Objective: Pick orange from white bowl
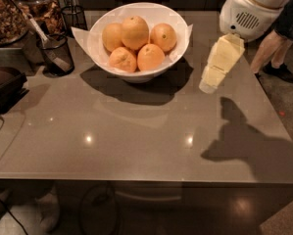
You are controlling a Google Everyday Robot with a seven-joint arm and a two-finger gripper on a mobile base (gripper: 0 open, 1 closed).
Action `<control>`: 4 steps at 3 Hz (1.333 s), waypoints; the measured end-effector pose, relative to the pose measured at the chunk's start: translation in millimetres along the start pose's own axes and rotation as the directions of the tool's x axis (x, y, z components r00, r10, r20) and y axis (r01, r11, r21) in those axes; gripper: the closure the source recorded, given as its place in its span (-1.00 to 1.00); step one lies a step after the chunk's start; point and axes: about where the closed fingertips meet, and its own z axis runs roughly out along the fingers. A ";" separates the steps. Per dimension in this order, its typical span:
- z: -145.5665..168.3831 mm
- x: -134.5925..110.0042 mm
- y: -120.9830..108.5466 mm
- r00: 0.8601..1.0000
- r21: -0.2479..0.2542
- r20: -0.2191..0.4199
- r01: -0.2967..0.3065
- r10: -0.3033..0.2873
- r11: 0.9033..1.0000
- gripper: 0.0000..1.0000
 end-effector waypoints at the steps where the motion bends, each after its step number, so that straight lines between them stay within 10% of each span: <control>1: -1.5 -5.1 -1.7 1.000 0.011 0.014 0.006 -0.006 1.000 -1.00; 4: -3.6 -61.1 -55.7 0.970 0.068 0.242 -0.027 0.010 0.997 -1.00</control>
Offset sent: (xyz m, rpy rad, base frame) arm 0.0072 0.0029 0.0035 0.0413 -0.0310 0.0019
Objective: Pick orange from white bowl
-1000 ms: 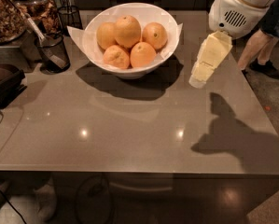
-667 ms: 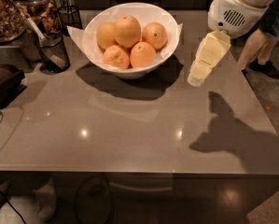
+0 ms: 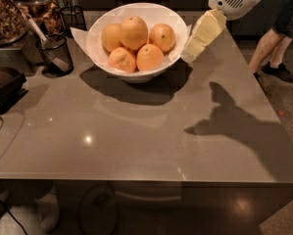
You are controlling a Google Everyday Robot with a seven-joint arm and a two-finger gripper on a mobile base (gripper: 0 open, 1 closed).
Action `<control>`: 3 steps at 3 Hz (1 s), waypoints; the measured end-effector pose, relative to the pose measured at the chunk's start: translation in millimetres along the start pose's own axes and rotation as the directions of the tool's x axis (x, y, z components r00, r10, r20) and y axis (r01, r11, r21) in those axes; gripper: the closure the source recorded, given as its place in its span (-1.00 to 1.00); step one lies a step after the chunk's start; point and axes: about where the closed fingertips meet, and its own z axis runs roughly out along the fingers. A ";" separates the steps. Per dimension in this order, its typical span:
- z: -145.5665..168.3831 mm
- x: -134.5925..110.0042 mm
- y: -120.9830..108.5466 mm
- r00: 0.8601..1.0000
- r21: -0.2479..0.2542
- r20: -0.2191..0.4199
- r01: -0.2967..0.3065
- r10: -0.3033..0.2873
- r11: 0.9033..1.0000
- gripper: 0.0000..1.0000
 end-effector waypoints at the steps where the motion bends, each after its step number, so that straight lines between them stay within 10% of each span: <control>1: 2.4 -1.6 0.1 1.000 0.007 -0.001 -0.003 0.003 1.000 -1.00; 3: 37.3 -61.3 -18.9 0.988 0.009 0.156 0.002 -0.003 1.000 -1.00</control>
Offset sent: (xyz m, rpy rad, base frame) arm 0.0574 0.0559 0.0150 0.2084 -0.1486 -0.0216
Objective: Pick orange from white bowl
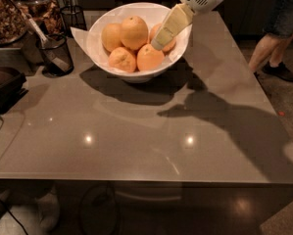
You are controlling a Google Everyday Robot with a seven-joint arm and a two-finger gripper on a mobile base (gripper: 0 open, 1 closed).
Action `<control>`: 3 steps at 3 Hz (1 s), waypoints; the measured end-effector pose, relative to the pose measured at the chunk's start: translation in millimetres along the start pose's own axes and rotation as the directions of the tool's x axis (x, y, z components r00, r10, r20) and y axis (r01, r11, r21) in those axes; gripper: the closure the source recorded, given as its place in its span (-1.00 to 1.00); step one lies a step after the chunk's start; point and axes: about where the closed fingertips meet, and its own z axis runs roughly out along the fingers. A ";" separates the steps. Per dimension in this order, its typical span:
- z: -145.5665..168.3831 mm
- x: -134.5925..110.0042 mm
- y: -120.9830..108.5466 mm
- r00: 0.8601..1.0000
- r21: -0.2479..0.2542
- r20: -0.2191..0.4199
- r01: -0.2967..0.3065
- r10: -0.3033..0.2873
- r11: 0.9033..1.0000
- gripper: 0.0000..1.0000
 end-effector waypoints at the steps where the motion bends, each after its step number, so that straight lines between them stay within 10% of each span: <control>1: 22.8 -27.4 0.2 0.998 -0.016 0.008 0.057 -0.057 0.998 -1.00; 3: 41.3 -41.7 2.6 0.993 -0.011 0.064 0.097 -0.096 0.995 -1.00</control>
Offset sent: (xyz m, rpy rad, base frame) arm 0.0126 0.0241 -0.0003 -0.0123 -0.0290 0.0414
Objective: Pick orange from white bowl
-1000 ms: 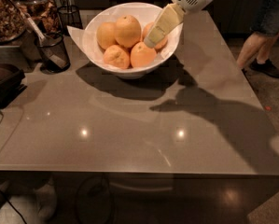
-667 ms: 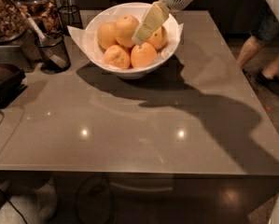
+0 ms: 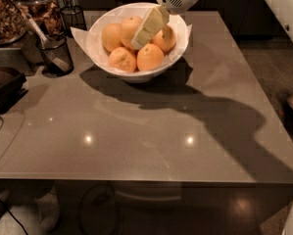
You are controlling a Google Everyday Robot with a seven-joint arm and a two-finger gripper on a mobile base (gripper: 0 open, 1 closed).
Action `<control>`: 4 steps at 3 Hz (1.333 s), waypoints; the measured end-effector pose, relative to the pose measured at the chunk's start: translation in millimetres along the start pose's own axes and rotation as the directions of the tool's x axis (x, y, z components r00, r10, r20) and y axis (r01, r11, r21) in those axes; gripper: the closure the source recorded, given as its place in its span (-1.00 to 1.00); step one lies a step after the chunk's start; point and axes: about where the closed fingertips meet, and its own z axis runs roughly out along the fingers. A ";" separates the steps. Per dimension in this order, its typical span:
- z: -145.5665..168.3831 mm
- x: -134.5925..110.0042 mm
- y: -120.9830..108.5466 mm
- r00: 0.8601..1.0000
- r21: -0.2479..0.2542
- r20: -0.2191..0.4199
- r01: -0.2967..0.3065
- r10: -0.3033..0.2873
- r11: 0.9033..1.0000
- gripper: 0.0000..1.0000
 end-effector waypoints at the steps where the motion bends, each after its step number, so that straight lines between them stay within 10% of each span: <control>1: 17.9 -11.2 -1.6 0.999 -0.009 0.032 0.023 -0.022 1.000 -1.00; 4: 44.8 -16.4 -5.0 0.998 -0.051 0.057 0.012 -0.010 0.999 -0.64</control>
Offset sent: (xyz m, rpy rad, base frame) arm 0.0286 0.0325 -0.0105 0.0502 -0.0173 0.0415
